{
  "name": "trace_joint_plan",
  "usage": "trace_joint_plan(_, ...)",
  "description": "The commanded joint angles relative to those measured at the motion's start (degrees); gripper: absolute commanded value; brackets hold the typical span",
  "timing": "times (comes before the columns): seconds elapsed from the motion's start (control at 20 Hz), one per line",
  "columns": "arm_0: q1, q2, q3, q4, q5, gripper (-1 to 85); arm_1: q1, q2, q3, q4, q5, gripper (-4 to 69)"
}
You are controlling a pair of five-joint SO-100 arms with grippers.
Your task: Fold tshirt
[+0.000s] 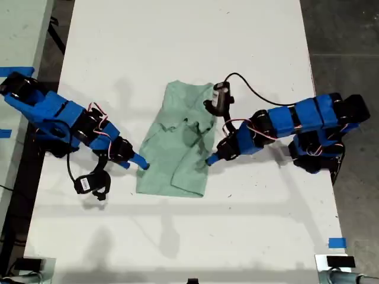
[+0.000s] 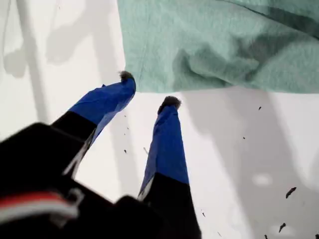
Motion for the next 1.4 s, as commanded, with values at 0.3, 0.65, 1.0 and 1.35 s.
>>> trace_joint_plan(0.3,5.3,-14.6,-14.3,5.3,-2.5,25.6,-0.2,6.4,0.4,-0.7,0.5,13.3)
trace_joint_plan(0.65,5.6,-25.7,-16.7,0.5,-2.7,25.8,-0.4,7.7,2.2,-1.8,0.8,13.3)
trace_joint_plan(1.0,3.8,-32.2,-17.8,-4.4,-3.3,4.4,-0.6,10.5,5.5,-2.6,1.4,13.4)
trace_joint_plan(1.35,4.0,-27.2,-17.8,1.8,-5.6,0.1,-0.6,13.8,10.5,-5.0,2.2,13.7)
